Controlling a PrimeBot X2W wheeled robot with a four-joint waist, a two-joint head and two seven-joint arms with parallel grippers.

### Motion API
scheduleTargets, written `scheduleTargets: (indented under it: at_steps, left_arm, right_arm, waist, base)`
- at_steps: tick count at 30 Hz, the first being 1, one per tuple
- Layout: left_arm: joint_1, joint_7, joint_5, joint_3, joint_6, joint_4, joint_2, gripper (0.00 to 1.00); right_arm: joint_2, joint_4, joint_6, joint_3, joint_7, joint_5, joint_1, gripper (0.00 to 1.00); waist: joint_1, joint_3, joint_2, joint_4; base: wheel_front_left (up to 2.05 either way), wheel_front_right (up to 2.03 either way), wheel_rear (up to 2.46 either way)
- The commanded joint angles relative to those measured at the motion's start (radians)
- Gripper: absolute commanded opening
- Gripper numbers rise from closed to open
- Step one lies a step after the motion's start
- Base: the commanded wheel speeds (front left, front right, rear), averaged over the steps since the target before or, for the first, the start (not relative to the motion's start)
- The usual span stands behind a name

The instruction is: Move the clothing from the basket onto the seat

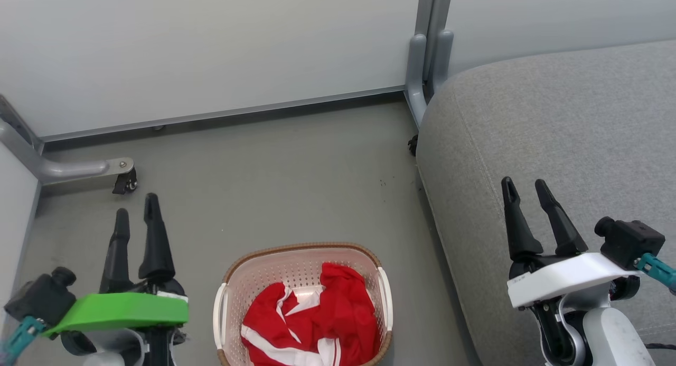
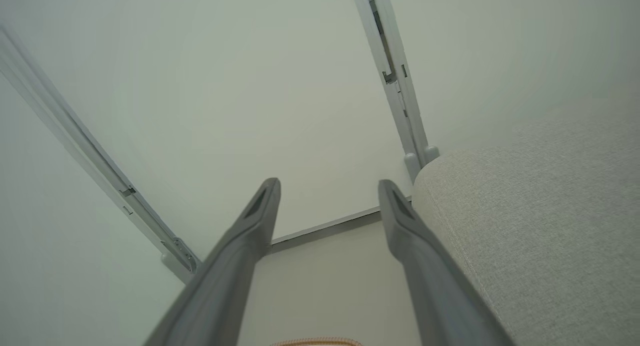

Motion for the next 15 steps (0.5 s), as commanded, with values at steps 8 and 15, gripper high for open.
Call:
scheduleTargets:
  at_steps: [8,15]
  left_arm:
    - [0.011,-0.03,0.226,-0.122,0.068,-0.01,0.035,1.0]
    - [0.003,-0.049,0.316,-0.234,0.156,0.02,0.091,1.0]
  right_arm:
    - [-0.004,0.007,0.0,0.021,-0.032,-0.152,-0.001,1.0]
    - [0.0,0.009,0.0,0.034,-0.051,-0.25,0.006,1.0]
  waist:
    - [0.0,-0.006,0.0,-0.003]
    - [0.0,-0.009,0.0,-0.006]
  base:
    - [0.0,0.0,0.0]
    - [0.0,0.0,0.0]
